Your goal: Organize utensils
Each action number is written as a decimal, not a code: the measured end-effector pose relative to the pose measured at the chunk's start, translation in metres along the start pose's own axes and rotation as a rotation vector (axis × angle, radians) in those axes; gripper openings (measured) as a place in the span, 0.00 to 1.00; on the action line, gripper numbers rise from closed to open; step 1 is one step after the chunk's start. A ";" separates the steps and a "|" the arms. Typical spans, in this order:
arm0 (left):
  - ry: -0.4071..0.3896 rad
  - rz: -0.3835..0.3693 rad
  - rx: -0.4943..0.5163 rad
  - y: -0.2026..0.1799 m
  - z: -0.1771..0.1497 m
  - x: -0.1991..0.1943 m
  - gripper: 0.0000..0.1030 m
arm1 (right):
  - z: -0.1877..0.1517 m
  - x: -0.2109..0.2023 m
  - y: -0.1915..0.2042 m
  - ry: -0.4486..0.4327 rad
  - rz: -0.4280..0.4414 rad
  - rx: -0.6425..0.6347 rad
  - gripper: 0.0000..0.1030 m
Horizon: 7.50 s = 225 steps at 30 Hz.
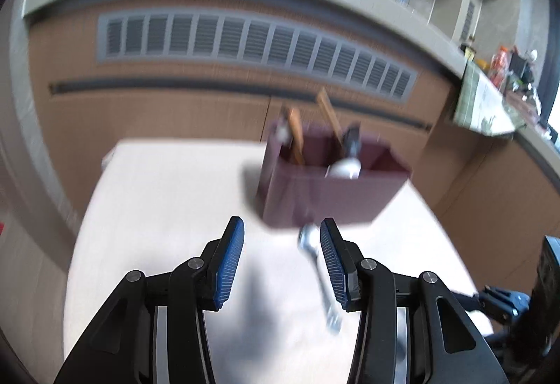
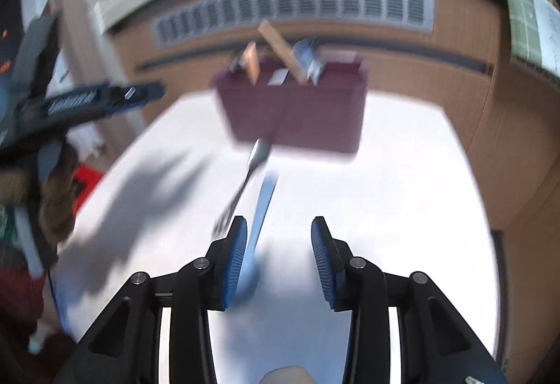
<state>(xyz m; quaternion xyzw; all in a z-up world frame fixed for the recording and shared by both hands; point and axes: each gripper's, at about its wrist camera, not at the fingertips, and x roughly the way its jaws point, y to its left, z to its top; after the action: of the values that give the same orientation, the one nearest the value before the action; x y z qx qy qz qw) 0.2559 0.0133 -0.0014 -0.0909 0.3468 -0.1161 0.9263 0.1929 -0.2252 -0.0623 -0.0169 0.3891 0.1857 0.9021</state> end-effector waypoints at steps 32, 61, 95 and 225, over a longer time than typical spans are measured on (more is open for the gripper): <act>0.195 0.027 -0.024 0.007 -0.041 0.049 0.45 | 0.051 0.114 0.023 0.152 -0.095 -0.079 0.10; 0.309 -0.003 0.329 -0.053 -0.034 0.120 0.45 | 0.013 0.054 -0.093 -0.002 -0.143 0.268 0.09; 0.356 -0.031 0.248 -0.035 -0.067 0.071 0.29 | 0.026 0.076 -0.089 0.147 -0.222 0.186 0.23; -0.228 0.186 0.151 -0.042 -0.035 -0.055 0.68 | 0.053 -0.026 0.005 -0.327 -0.013 0.053 0.36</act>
<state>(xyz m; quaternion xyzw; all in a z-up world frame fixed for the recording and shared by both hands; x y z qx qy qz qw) 0.1854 -0.0149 0.0174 -0.0010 0.2367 -0.0445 0.9706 0.2118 -0.2199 -0.0069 0.0347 0.2416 0.1701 0.9547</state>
